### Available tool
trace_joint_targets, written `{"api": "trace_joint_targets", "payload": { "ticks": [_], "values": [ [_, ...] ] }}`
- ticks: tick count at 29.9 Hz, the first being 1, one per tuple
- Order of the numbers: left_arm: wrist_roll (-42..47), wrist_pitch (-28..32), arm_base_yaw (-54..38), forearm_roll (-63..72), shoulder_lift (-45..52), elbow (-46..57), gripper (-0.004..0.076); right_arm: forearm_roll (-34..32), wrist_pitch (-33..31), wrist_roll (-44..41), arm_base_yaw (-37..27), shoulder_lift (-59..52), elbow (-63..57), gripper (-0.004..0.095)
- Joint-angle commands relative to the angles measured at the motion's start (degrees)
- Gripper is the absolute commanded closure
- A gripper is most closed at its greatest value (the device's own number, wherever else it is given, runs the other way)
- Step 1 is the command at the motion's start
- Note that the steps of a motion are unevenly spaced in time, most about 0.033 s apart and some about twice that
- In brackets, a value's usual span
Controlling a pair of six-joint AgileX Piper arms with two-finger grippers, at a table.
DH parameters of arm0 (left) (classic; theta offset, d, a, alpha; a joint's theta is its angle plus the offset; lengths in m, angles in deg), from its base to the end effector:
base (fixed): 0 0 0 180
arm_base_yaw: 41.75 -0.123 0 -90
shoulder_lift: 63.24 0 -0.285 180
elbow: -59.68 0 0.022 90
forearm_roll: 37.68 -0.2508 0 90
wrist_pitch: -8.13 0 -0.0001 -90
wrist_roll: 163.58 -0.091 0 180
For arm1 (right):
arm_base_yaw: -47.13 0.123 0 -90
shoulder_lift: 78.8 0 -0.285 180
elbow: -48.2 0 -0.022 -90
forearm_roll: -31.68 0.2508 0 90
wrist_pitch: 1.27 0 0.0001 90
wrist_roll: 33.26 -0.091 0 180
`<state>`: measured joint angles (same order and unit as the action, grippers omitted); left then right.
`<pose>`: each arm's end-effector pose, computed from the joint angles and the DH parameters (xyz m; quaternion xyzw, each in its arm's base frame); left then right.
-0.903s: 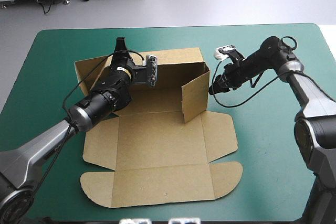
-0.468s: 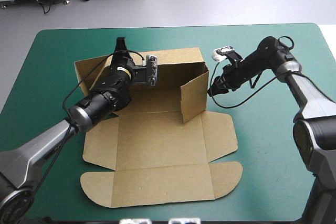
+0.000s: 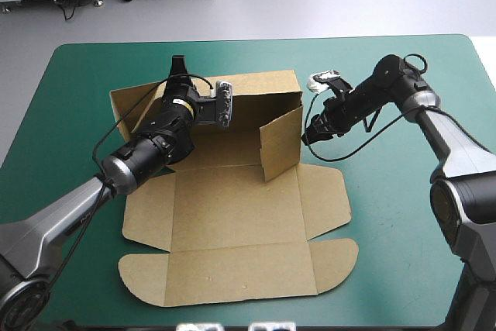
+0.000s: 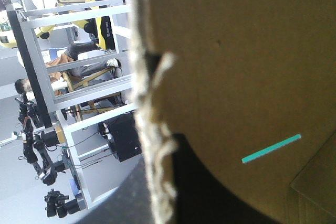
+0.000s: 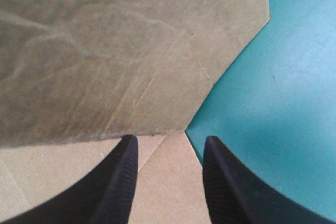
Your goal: Fold the box
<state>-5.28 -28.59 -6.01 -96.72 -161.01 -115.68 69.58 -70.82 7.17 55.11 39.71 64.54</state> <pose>0.3141 -0.1685 0.3299 0.6262 0.5867 0.3737 0.3521 0.3915 0.1078 0.2696 -0.3036 0.8978 0.2802 0.1526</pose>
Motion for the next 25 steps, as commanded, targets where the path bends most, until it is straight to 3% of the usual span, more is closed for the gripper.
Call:
{"api": "trace_joint_targets", "payload": {
  "ticks": [1,16,25],
  "values": [
    [0.3,-0.7,0.3,-1.6,2.0,-1.3,0.0734,2.2,-2.4,-0.2,0.6,-3.9,1.2,0.0528],
    [0.3,-0.7,0.3,-1.9,2.0,-1.3,0.0734,1.9,-2.4,0.0,2.2,-4.3,1.2,0.0528],
    [0.3,-0.7,0.3,-1.9,2.0,-1.3,0.0734,6.7,-2.4,5.5,3.4,-4.3,1.2,0.0528]
  ]
}}
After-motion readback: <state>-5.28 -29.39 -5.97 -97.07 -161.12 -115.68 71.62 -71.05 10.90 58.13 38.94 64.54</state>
